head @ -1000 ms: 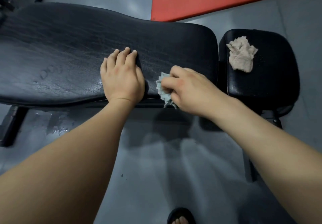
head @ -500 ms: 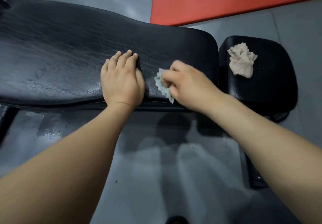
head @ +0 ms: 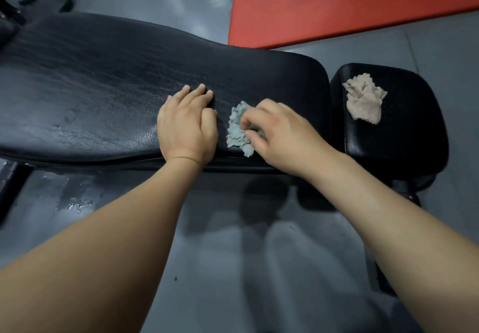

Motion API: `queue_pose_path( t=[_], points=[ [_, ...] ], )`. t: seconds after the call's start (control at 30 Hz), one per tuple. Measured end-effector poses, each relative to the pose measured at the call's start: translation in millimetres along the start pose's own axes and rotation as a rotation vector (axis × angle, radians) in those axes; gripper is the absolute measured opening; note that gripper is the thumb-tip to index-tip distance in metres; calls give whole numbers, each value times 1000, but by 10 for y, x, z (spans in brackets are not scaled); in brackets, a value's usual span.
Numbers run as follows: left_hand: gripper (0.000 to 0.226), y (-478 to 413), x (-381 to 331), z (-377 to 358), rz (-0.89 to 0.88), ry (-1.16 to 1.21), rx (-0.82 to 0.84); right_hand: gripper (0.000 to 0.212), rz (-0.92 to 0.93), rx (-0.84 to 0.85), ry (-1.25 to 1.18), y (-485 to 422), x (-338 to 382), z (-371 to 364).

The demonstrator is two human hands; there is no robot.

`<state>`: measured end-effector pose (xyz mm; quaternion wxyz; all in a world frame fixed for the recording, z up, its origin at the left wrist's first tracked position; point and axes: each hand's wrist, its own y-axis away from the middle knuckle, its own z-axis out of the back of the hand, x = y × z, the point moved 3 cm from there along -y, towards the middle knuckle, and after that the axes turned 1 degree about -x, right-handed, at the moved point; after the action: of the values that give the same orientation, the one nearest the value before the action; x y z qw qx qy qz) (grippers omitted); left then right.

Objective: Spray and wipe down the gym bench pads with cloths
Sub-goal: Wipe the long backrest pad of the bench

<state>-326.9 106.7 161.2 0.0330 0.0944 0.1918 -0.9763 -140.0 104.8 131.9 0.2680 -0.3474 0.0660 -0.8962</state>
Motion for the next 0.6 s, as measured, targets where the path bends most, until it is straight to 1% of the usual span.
queue_pose_path(
  t=[0.1,0.2,0.3,0.47,0.5,0.57,0.6],
  points=[
    [52,6,-39,-3,-22,-52,6,10,-2,-19,19,231,-63,60],
    [53,25,-89,-8,-44,-170,14,11,-50,-85,61,468,-175,125],
    [50,11,-145,-4,-15,-251,65,14,-118,-144,117,650,-290,191],
    [41,-20,-254,73,36,-305,141,11,-231,-210,116,868,-369,236],
    [40,-44,-297,88,59,-304,146,13,-267,-215,121,880,-381,223],
    [37,-96,-469,72,96,-255,121,24,-342,-228,147,884,-408,213],
    [35,-111,-573,36,86,-218,109,29,-366,-236,155,868,-402,205]
  ],
)
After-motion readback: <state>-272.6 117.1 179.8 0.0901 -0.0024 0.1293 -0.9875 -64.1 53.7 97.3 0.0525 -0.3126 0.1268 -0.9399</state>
